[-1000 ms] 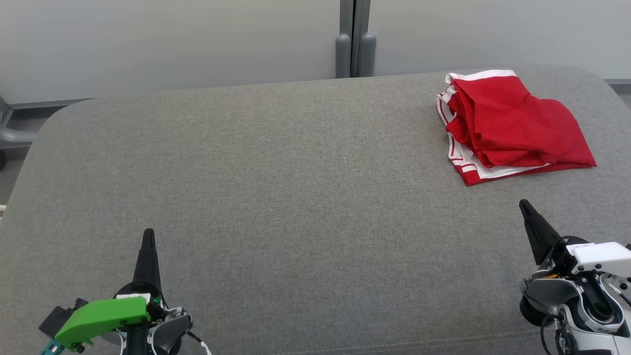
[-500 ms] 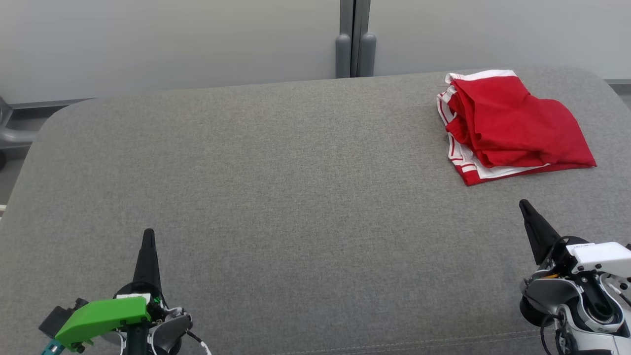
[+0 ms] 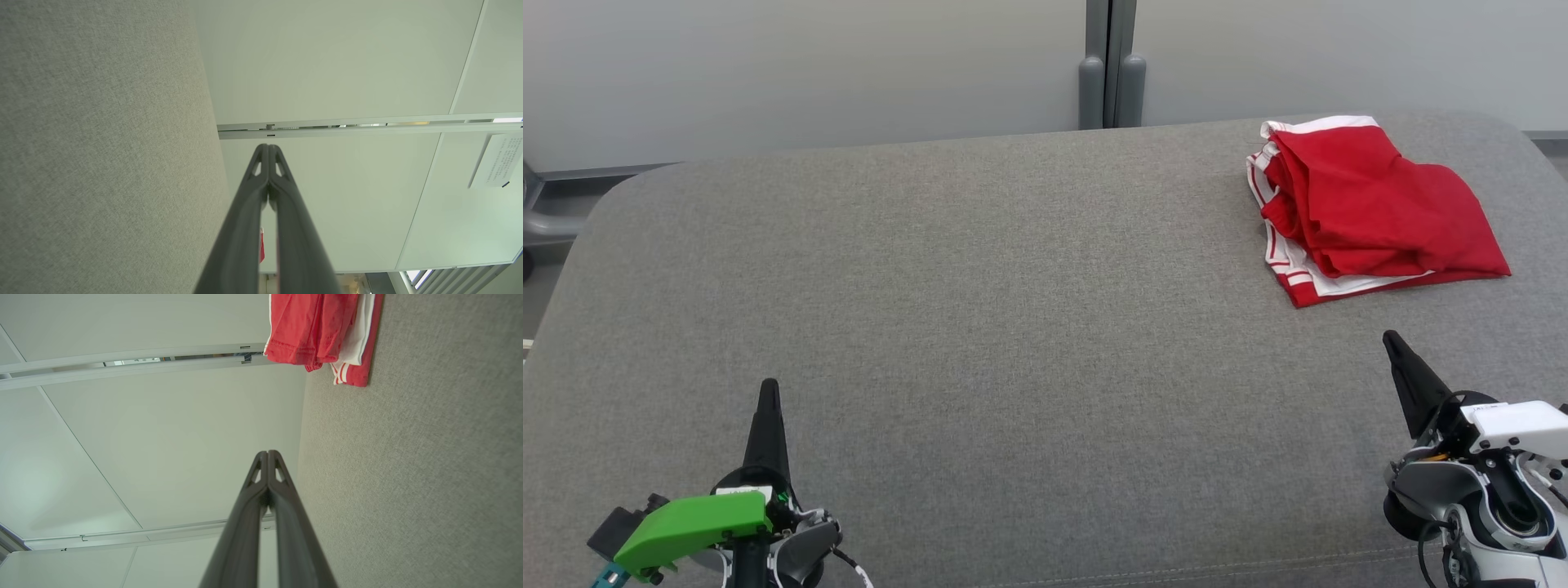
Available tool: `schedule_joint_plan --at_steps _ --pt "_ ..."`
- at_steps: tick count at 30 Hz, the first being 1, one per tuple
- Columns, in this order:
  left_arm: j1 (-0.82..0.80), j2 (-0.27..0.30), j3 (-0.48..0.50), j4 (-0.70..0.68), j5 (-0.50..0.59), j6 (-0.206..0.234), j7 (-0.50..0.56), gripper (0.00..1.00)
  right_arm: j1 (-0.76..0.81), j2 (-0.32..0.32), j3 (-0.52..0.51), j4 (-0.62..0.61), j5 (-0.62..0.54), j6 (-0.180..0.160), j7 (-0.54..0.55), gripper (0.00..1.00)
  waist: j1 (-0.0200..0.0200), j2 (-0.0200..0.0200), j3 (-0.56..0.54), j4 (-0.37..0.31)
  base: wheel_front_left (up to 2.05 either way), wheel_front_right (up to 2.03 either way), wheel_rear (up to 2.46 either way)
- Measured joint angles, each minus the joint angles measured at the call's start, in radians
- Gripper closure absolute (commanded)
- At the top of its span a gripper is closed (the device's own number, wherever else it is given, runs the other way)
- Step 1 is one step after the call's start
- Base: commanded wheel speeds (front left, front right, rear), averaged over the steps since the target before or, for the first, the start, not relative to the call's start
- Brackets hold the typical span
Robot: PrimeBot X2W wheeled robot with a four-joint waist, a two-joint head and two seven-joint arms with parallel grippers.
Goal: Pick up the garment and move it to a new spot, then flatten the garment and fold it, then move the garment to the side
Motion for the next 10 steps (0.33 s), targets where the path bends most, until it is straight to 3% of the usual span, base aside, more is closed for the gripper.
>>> schedule_joint_plan --at_steps 10 --pt "0.000 0.000 0.000 0.000 0.000 0.000 0.000 1.00 0.000 0.000 0.000 0.000 0.000 0.000 0.000 1.00 0.0000 0.0000 0.000 0.000 0.00 0.00 0.00"
